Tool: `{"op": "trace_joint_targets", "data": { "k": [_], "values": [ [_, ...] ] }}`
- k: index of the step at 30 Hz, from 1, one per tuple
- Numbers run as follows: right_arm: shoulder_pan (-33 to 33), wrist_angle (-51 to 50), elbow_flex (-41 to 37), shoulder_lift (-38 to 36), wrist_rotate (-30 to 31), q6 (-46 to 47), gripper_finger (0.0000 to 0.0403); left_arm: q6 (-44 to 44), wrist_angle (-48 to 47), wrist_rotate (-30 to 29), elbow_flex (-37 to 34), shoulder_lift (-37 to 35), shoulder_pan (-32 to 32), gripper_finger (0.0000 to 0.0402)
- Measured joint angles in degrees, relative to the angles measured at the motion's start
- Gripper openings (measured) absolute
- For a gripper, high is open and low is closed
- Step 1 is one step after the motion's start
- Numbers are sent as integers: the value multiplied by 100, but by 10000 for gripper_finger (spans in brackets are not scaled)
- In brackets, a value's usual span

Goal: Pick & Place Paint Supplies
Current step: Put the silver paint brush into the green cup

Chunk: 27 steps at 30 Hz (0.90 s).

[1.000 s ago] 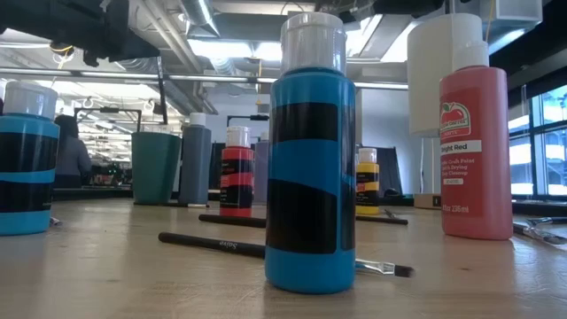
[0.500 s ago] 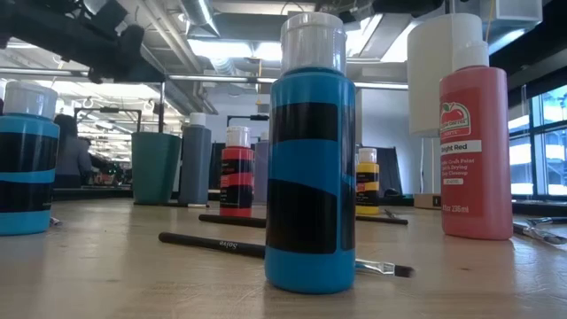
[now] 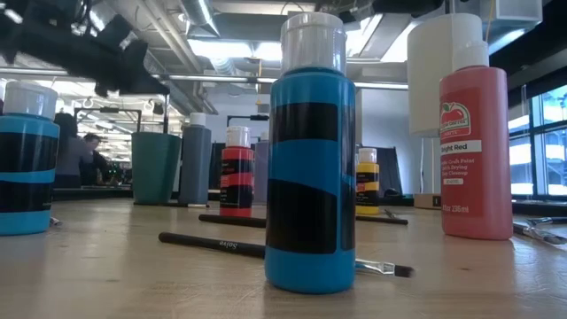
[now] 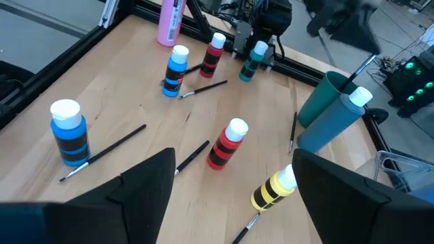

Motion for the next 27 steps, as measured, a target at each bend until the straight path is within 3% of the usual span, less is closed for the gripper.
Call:
{"op": "trace_joint_targets", "data": {
  "k": [7,27],
  "values": [
    [0,-2,0,0,-2,0,300,258,789,220,-437,-321,159,2],
    [-212,-94,-48,2,-1,26,300,258,466,513,-435,-375,223,2]
  ]
}}
